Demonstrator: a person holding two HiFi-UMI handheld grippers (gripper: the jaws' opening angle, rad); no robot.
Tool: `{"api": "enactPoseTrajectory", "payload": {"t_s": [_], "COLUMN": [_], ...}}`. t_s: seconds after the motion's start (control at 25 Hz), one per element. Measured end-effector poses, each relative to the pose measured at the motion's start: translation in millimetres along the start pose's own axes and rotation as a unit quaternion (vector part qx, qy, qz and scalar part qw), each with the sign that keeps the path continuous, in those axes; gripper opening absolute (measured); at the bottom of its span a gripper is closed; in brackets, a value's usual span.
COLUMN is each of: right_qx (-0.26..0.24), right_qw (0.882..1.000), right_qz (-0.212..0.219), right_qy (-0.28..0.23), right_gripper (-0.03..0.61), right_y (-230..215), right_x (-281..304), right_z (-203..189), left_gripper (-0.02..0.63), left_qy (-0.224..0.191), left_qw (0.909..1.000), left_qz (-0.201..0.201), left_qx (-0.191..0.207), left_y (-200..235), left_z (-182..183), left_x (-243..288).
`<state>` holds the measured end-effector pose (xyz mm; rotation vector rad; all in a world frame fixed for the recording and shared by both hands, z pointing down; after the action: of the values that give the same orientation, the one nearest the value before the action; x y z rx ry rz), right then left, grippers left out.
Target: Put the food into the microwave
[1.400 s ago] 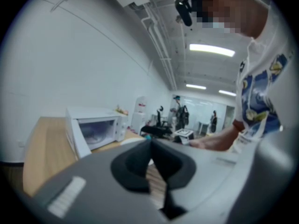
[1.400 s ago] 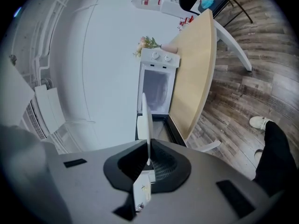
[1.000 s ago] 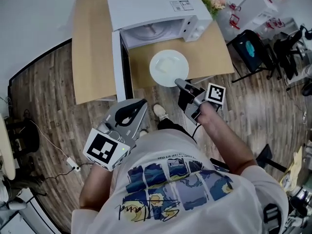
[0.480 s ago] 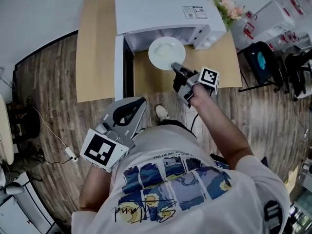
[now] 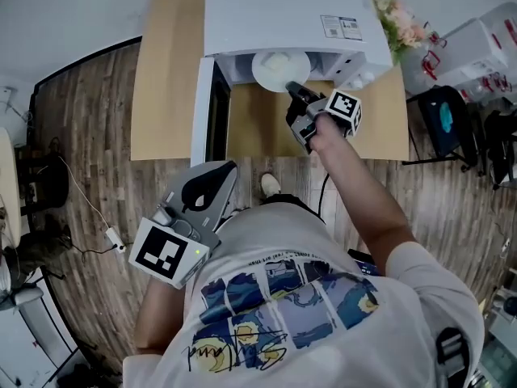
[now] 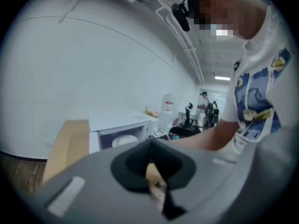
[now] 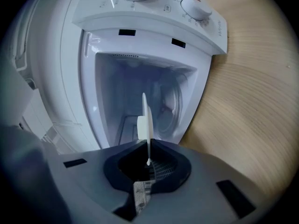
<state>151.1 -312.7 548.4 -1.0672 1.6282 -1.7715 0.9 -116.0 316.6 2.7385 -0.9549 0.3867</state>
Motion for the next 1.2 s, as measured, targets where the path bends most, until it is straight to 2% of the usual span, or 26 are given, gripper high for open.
{"api": "enactPoseTrajectory", "payload": {"t_s": [0.56, 1.2], "right_qx": [0.002, -0.017], "right_qw": [1.0, 0.998], "right_qz": [-0.019, -0.057], "right_qy": [-0.019, -0.033], "right_gripper": [0.015, 0.015], "right_y": [-18.3, -32.2], "right_x": [55.3, 65.3], "right_z": [31.2, 40.6], "left_gripper": [0.008, 0.008], "left_qy": [0.018, 0.016], "left_qw": [0.9988, 0.998], "left_qz": [0.04, 0.043], "left_qx": [-0.02, -0.043], "left_y": [4.9, 7.1], "left_z": [-10.8, -10.8], "left_x": [1.9, 14.3]}}
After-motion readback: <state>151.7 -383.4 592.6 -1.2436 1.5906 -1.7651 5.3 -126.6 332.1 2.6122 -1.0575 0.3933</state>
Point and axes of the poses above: the fingertips, and each gripper's own axes: x forward along the fingers, y to its left, z out of its top, the point moved 1 cm from there along -x, backward along the fingers, and after that the axes turned 3 degrees about -y, right-handed, at the moved point
